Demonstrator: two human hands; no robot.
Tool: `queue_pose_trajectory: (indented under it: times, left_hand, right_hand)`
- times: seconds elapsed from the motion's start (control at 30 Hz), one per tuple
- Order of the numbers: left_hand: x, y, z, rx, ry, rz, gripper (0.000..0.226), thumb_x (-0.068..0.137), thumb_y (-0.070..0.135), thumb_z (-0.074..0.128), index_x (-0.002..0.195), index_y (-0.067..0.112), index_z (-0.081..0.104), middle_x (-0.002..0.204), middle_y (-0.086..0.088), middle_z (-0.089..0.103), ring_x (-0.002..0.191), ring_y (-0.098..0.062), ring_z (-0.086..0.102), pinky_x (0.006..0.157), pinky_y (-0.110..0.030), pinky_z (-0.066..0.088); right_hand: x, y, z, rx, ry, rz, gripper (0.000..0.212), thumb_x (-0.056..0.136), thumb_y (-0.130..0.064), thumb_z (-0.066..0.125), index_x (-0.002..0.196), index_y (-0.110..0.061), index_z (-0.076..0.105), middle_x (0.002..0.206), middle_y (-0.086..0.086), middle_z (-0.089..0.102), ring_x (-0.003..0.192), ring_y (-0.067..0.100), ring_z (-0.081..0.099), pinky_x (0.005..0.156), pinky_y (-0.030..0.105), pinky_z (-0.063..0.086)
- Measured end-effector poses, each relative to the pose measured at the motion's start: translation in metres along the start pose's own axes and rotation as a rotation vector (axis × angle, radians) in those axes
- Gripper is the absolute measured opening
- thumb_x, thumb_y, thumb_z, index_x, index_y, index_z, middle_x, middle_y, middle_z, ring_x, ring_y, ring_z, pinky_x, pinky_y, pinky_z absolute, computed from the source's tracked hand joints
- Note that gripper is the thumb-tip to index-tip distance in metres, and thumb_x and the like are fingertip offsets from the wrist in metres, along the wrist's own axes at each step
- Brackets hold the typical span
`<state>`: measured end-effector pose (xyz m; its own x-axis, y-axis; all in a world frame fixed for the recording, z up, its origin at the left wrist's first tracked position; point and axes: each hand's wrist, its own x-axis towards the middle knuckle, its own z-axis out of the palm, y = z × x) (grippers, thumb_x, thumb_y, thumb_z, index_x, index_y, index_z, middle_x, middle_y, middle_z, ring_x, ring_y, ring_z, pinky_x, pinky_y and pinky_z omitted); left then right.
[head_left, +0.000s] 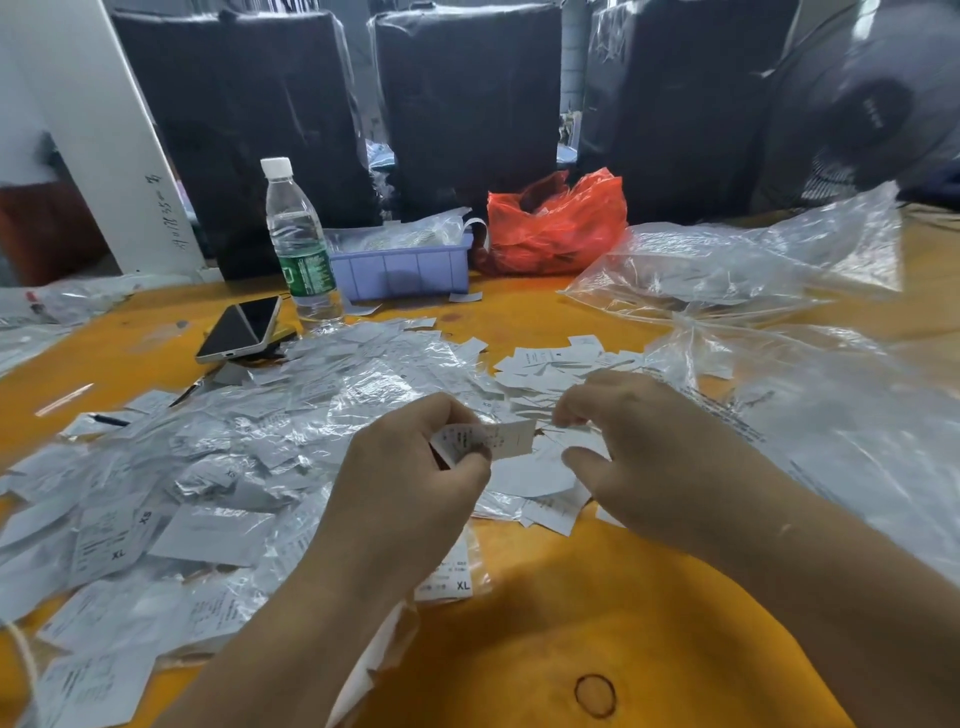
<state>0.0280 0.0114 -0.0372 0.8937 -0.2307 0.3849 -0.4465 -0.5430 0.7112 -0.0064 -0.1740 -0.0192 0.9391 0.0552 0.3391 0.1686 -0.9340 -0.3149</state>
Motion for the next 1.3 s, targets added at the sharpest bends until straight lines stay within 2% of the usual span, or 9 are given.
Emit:
queue_pose_trajectory:
  times: [0.17,0.27,0.5,0.67,0.73,0.87,1.0,1.13,1.3]
  left_hand:
    - [-0.005,0.008,0.005,-0.069,-0.079,0.022,0.017,0.092,0.021,0.058,0.081,0.03,0.066,0.071,0.012,0.064,0.041,-0.005,0.045,0.037,-0.015,0.031]
    - [-0.008,0.018,0.01,-0.062,-0.101,0.081,0.017,0.093,0.022,0.059,0.082,0.032,0.067,0.08,0.029,0.062,0.059,0.003,0.056,0.045,-0.011,0.039]
    - [-0.007,0.042,0.03,0.111,-0.138,0.247,0.014,0.094,0.021,0.057,0.088,0.028,0.067,0.082,0.014,0.056,0.08,0.0,0.05,0.06,-0.012,0.037]
    - [-0.008,0.06,0.047,0.157,-0.2,0.284,0.012,0.096,0.027,0.053,0.091,0.031,0.064,0.072,0.016,0.052,0.071,-0.001,0.048,0.057,-0.022,0.034]
    - [-0.013,0.062,0.055,0.095,-0.193,0.255,0.01,0.096,0.029,0.054,0.091,0.032,0.062,0.065,0.015,0.05,0.062,-0.003,0.047,0.052,-0.024,0.03]
    - [-0.016,0.054,0.06,0.062,-0.222,0.235,0.012,0.096,0.028,0.054,0.086,0.031,0.061,0.064,0.027,0.052,0.054,-0.004,0.044,0.049,-0.021,0.024]
    - [-0.016,0.045,0.052,-0.015,-0.19,0.217,0.016,0.094,0.025,0.058,0.081,0.033,0.062,0.064,0.01,0.053,0.05,-0.008,0.042,0.047,-0.02,0.03]
    - [-0.013,0.041,0.05,-0.053,-0.184,0.214,0.018,0.093,0.022,0.058,0.081,0.034,0.062,0.055,0.005,0.05,0.045,-0.008,0.039,0.044,-0.02,0.028]
    - [-0.015,0.041,0.049,-0.042,-0.176,0.2,0.02,0.093,0.022,0.058,0.079,0.034,0.063,0.057,0.002,0.051,0.043,-0.008,0.036,0.043,-0.019,0.028]
  right_hand:
    - [-0.031,0.002,-0.021,0.023,0.155,-0.041,0.02,0.094,-0.011,0.05,0.101,-0.018,0.067,0.092,-0.001,0.067,0.085,0.024,0.063,0.069,0.044,0.053]
    - [-0.047,0.016,-0.036,-0.051,0.256,0.01,0.026,0.087,-0.001,0.053,0.104,-0.013,0.069,0.094,0.004,0.071,0.084,0.029,0.066,0.065,0.047,0.055]
    - [-0.057,0.053,-0.03,-0.235,-0.111,0.284,0.033,0.094,-0.011,0.041,0.121,-0.023,0.058,0.124,-0.004,0.058,0.108,0.018,0.055,0.09,0.033,0.051]
    - [-0.059,0.065,-0.024,-0.102,0.126,0.21,0.051,0.085,0.003,0.044,0.125,-0.024,0.06,0.109,0.007,0.07,0.092,0.03,0.066,0.074,0.045,0.057]
    - [-0.06,0.069,-0.022,-0.127,0.157,0.194,0.06,0.084,0.005,0.048,0.134,-0.027,0.054,0.108,0.004,0.069,0.087,0.027,0.066,0.07,0.039,0.058]
    - [-0.062,0.072,-0.01,-0.249,0.043,0.251,0.032,0.092,-0.015,0.049,0.121,-0.029,0.043,0.083,-0.008,0.045,0.08,0.016,0.046,0.062,0.028,0.045]
    - [-0.063,0.069,-0.005,-0.298,0.055,0.242,0.018,0.092,-0.026,0.054,0.107,-0.03,0.043,0.08,-0.008,0.049,0.073,0.015,0.05,0.061,0.028,0.05]
    - [-0.062,0.065,-0.006,-0.239,0.075,0.246,0.03,0.085,-0.013,0.061,0.112,-0.025,0.056,0.086,-0.005,0.062,0.072,0.018,0.056,0.061,0.031,0.054]
    - [-0.064,0.066,-0.008,-0.215,0.262,0.178,0.032,0.073,0.008,0.069,0.099,-0.01,0.068,0.069,0.006,0.064,0.059,0.028,0.06,0.048,0.041,0.054]
